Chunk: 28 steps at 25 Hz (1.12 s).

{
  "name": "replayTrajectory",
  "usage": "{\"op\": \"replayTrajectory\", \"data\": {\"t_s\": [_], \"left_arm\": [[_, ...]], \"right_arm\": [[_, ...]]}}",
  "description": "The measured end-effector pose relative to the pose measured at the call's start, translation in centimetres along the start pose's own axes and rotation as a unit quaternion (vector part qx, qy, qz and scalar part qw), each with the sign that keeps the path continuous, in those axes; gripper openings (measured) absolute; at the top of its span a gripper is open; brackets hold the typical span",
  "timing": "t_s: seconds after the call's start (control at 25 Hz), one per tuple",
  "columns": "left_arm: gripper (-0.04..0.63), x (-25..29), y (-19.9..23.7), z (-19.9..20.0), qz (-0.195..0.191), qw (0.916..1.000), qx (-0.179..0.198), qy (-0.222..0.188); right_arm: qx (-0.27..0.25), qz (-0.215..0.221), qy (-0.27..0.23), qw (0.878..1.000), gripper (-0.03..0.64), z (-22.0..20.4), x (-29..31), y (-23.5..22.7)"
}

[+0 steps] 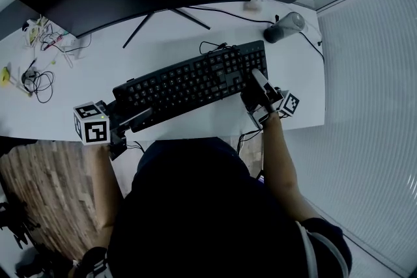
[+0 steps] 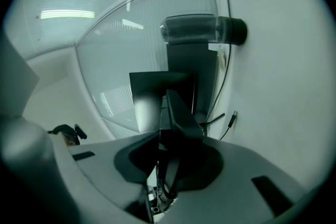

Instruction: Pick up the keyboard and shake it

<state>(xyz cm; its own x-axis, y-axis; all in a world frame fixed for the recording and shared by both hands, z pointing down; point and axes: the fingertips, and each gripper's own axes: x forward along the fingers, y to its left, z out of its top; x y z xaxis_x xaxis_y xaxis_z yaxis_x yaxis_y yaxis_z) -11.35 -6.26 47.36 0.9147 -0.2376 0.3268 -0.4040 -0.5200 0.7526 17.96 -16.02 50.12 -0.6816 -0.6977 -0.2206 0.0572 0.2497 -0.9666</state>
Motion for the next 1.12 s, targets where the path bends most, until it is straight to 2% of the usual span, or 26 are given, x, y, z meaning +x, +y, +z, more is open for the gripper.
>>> {"op": "replayTrajectory", "data": {"t_s": [0.16,0.36,0.56,0.88,1.12], "left_arm": [[0.160,1.3,1.7,-1.9,-0.049,0.9977,-0.041,-0.021],[0.160,2.6,3.2,-3.1,-0.106,0.9900,-0.084,-0.040],[0.163,3.7,3.6,-4.2,-0.138,0.9828,-0.109,-0.057],[0.163,3.1,3.7,-4.7,-0.123,0.9851,-0.108,-0.053],[0.170,2.5,4.0,-3.9,-0.075,0.9926,-0.091,-0.029]], "right_arm": [[-0.062,-0.033,0.031,0.997,0.091,0.5,0.2,2.9],[-0.144,-0.058,0.064,0.986,0.091,0.4,1.4,6.9],[-0.191,-0.069,0.090,0.975,0.091,0.2,2.4,8.8],[-0.158,-0.064,0.076,0.982,0.089,-0.2,1.7,7.1],[-0.066,-0.055,0.005,0.996,0.087,0.1,-0.3,3.3]]}}
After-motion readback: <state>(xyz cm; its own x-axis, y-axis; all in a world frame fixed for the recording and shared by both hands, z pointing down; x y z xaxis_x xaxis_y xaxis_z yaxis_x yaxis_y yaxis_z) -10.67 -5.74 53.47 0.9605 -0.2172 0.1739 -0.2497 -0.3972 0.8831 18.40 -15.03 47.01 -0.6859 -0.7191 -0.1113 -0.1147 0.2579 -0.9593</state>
